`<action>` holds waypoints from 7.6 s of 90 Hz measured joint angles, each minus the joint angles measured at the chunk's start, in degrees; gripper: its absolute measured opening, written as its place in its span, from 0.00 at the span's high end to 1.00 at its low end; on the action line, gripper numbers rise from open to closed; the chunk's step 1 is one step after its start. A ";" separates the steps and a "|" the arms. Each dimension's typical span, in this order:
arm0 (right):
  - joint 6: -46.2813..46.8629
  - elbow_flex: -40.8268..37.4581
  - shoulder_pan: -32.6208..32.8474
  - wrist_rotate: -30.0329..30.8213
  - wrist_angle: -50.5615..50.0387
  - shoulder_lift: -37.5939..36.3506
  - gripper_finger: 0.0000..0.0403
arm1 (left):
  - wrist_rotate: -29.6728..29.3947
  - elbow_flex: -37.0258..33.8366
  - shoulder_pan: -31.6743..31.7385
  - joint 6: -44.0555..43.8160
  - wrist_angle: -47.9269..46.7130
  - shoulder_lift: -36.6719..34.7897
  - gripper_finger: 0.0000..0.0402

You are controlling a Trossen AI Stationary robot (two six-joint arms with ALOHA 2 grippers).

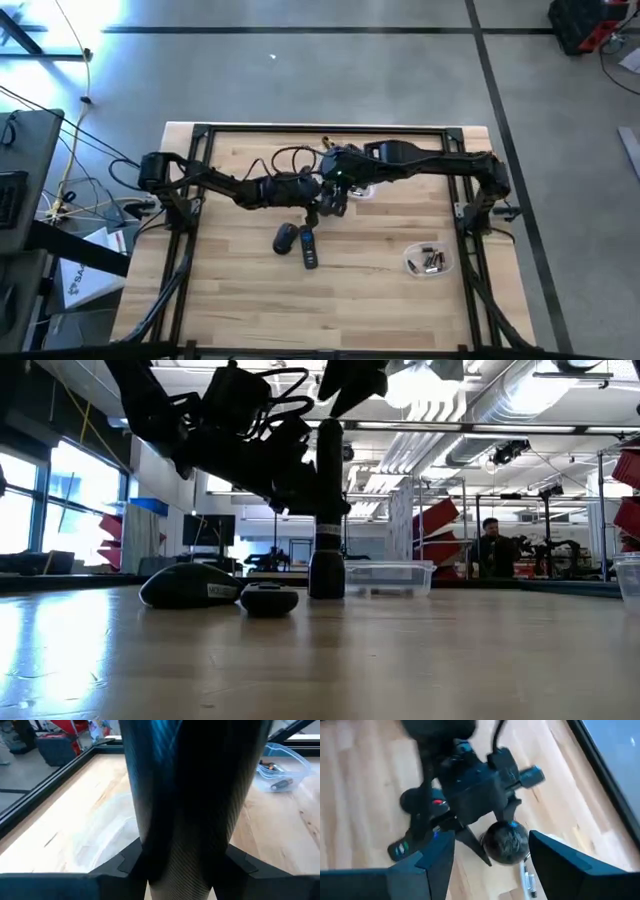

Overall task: Insert battery
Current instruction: Close the flashlight battery compartment

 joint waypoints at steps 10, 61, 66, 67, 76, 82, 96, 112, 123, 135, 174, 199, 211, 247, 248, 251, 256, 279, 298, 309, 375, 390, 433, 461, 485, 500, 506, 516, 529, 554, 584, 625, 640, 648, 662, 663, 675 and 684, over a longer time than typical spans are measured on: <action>-7.06 0.04 0.09 -0.72 -0.26 -0.46 0.45 | 1.99 -0.01 0.05 0.06 -0.02 0.00 0.64; -30.48 -15.29 -4.05 -26.40 22.03 -8.89 0.45 | 17.19 -0.16 -0.37 5.97 -1.74 -0.74 0.64; -31.51 -19.17 -5.37 -30.65 26.27 -11.09 0.45 | 19.01 -0.20 -0.37 6.76 -1.61 -0.74 0.64; -31.71 -20.11 -5.67 -31.52 27.17 -11.60 0.45 | 19.40 -0.22 -0.37 6.93 -1.60 -0.75 0.64; -32.32 -29.37 -7.90 -38.96 38.28 -15.59 0.45 | 21.80 -0.23 -0.39 7.17 -1.39 -0.74 0.64; -32.28 -35.78 -9.09 -42.74 45.88 -17.36 0.45 | 22.67 -0.23 -0.39 8.11 -1.45 -0.74 0.64; -32.43 -45.71 -11.17 -46.76 62.55 -18.02 0.45 | 22.65 -0.23 -0.34 8.00 -1.57 -0.76 0.64; -32.66 -47.19 -13.98 -57.07 67.92 -15.64 0.45 | 21.76 -0.20 -0.48 7.84 -1.78 -0.59 0.64; -32.95 -46.26 -15.31 -61.34 68.49 -12.93 0.45 | 20.63 -0.20 -0.82 8.53 -1.19 -0.15 0.64; -32.93 -44.90 -15.89 -63.62 68.42 -10.34 0.45 | 20.23 -0.06 -0.80 8.03 -0.15 0.68 0.64; -31.84 -43.28 -16.78 -64.60 64.02 -9.57 0.45 | 20.51 0.02 -1.01 7.30 7.40 5.19 0.64; -34.14 -43.28 -17.77 -68.62 61.02 -9.57 0.45 | 21.82 0.04 -1.15 7.99 10.36 7.15 0.64; -37.89 -43.25 -17.73 -74.53 59.55 -9.57 0.45 | 22.18 0.00 -1.15 8.56 10.21 7.19 0.64; -43.00 -43.25 -18.92 -76.75 62.00 -7.31 0.45 | 21.70 -0.11 -1.42 7.17 10.04 7.28 0.64; -42.59 -43.25 -19.00 -76.95 62.51 -7.04 0.45 | 21.62 -0.12 -1.45 7.18 10.05 7.28 0.64; -40.94 -43.27 -19.33 -77.49 63.48 -6.42 0.45 | 21.56 -0.12 -1.46 7.17 10.05 7.28 0.64; -39.00 -43.28 -19.85 -78.96 64.54 -5.72 0.45 | 21.55 -0.12 -1.55 7.04 10.04 7.30 0.64; -38.56 -43.28 -20.63 -82.77 65.93 -3.97 0.45 | 21.39 -0.12 -1.74 7.11 9.89 7.30 0.64; -39.30 -43.28 -20.52 -83.02 67.08 -2.73 0.45 | 21.41 -0.14 -1.85 6.57 9.84 7.32 0.64; -39.30 -43.28 -20.36 -82.97 67.36 -2.75 0.45 | 21.41 -0.16 -1.85 6.56 9.84 7.32 0.64; -37.77 -43.28 -19.43 -79.96 67.39 -2.40 0.45 | 21.41 -0.16 -1.87 6.54 9.84 7.34 0.64; -37.77 -43.28 -18.77 -80.03 67.38 -2.40 0.46 | 21.38 -0.16 -1.87 6.54 9.82 7.34 0.64; -37.77 -43.28 -18.41 -80.67 67.45 -2.40 0.65 | 21.30 -0.16 -1.87 6.54 9.82 7.34 0.64; -33.48 -43.22 -18.32 -78.28 67.04 -2.40 0.65 | 21.16 -0.18 -1.87 6.56 9.84 7.34 0.64; -41.55 -42.99 -18.45 -78.15 60.53 -2.60 0.66 | 21.11 -0.14 -1.87 6.37 9.82 7.39 0.64; -41.74 -43.07 -19.35 -80.89 60.65 -2.46 0.66 | 21.14 -0.05 -1.86 6.36 9.86 7.45 0.64; -40.72 -43.12 -19.66 -81.21 60.95 -2.45 0.66 | 21.19 -0.05 -1.85 6.49 10.02 7.45 0.64; -40.56 -43.18 -19.87 -81.93 60.56 -2.44 0.66 | 22.20 0.60 -1.69 7.24 9.83 7.51 0.64; -40.75 -43.19 -19.87 -82.04 60.01 -2.43 0.66 | 24.05 1.73 -1.23 8.03 9.60 7.52 0.64; -40.78 -43.15 -19.47 -78.80 58.65 -2.56 0.66 | 25.28 1.76 -0.53 7.52 9.78 7.52 0.64; -39.73 -43.15 -19.47 -75.13 57.43 -2.60 0.66 | 25.86 1.79 0.73 6.00 9.51 7.34 0.64; -39.26 -43.16 -18.69 -70.17 55.14 -3.26 0.66 | 25.04 1.87 0.79 6.41 8.27 7.13 0.64; -37.78 -43.17 -18.55 -69.97 55.28 -3.26 0.66 | 24.82 1.90 0.79 6.86 7.49 6.82 0.64; -37.51 -43.17 -18.06 -67.70 55.44 -3.78 0.66 | 24.38 1.91 0.79 7.17 5.82 6.01 0.64; -36.79 -43.16 -16.71 -61.55 56.23 -4.81 0.66 | 21.41 1.94 0.73 10.15 0.75 3.37 0.64; -36.59 -43.17 -16.62 -61.22 56.36 -4.84 0.66 | 21.33 1.93 0.74 10.24 0.59 3.29 0.64; -33.65 -43.21 -15.93 -59.93 57.31 -4.91 0.66 | 20.99 1.85 0.86 11.23 -1.48 2.49 0.64; -31.91 -43.21 -15.45 -58.75 57.59 -4.96 0.66 | 20.74 1.61 0.84 11.73 -1.83 2.21 0.64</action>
